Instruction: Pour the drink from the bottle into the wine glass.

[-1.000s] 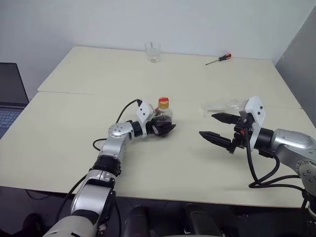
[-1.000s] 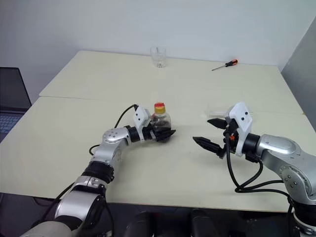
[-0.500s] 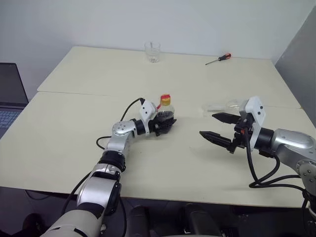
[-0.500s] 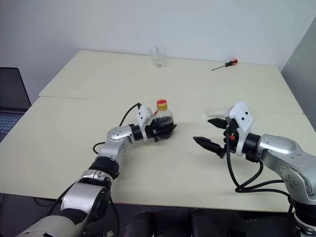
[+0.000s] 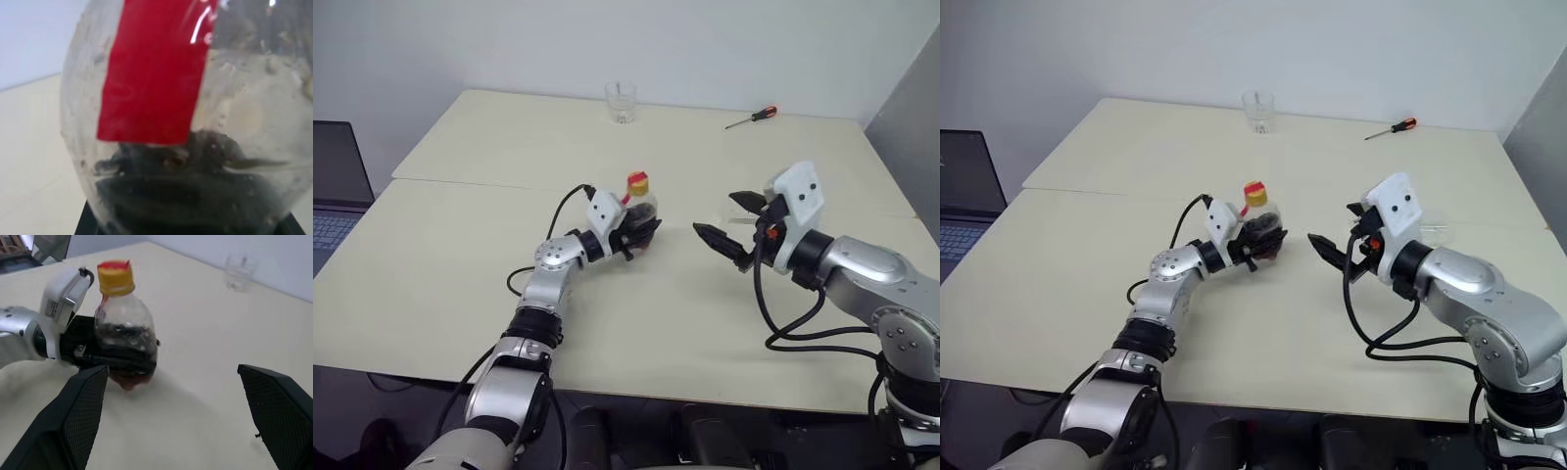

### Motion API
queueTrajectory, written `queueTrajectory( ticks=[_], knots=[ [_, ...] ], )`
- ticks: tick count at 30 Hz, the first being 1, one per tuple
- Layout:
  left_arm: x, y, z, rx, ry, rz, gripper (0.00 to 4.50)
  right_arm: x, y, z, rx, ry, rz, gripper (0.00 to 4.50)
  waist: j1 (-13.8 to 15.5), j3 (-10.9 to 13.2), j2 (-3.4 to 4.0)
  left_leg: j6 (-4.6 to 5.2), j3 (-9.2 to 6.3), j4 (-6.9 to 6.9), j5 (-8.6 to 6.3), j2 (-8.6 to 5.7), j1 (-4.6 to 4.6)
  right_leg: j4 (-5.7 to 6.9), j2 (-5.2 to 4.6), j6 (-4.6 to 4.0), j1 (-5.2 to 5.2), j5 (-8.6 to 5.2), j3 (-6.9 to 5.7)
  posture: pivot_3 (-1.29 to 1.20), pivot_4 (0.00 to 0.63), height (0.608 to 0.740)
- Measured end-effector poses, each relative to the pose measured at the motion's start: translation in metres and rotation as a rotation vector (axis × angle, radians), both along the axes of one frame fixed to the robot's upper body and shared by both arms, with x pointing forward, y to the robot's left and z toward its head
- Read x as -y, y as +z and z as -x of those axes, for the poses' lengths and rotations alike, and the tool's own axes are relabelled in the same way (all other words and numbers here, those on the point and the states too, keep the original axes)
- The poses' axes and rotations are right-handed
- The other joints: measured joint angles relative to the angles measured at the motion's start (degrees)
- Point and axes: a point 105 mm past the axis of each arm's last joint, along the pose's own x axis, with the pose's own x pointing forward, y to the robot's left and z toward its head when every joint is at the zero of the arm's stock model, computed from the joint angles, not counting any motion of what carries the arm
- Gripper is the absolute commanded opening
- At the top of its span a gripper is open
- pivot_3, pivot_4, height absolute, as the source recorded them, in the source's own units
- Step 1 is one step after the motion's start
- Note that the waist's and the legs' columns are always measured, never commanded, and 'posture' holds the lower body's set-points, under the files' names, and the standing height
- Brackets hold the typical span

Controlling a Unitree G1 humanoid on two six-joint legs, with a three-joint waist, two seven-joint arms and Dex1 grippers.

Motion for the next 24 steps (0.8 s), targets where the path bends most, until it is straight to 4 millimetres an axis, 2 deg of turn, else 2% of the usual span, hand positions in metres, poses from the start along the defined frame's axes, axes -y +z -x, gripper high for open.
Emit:
queueTrajectory(
  ticks=[5, 12, 19, 24],
  knots=[
    [0.020, -0.007, 0.008, -0.039, -0.041, -0.027, 1.43, -0.008, 0.025, -0.005, 0.071, -0.090, -0.012, 4.50, -0.2, 0.0, 0.01, 0.01, 0.00, -0.02, 0.00, 0.00, 0.04, 0.02, 0.06, 0.03, -0.01, -0.02, -0.02, 0.00, 0.150, 0.740],
    [0.031, -0.018, 0.009, -0.094, -0.135, -0.085, 1.42, -0.012, 0.022, 0.000, 0.029, -0.098, -0.012, 4.50, -0.2, 0.0, 0.01, 0.02, -0.01, -0.06, 0.00, -0.02, -0.02, 0.01, 0.07, -0.08, -0.06, 0.00, -0.05, 0.00, 0.150, 0.740],
    [0.029, 0.009, 0.002, -0.062, -0.274, -0.133, 1.37, 0.005, 0.033, 0.019, 0.040, 0.002, -0.008, 4.50, -0.2, 0.0, 0.01, 0.03, -0.02, -0.09, -0.01, -0.04, -0.03, -0.06, 0.06, 0.04, -0.05, -0.07, -0.05, 0.00, 0.150, 0.740],
    [0.028, 0.016, 0.008, -0.080, -0.408, -0.138, 1.36, 0.011, 0.027, 0.024, 0.015, 0.018, 0.014, 4.50, -0.4, 0.0, 0.05, 0.03, -0.04, -0.11, -0.01, -0.03, -0.05, 0.01, 0.11, 0.08, -0.14, -0.10, 0.00, 0.00, 0.150, 0.740]
  ],
)
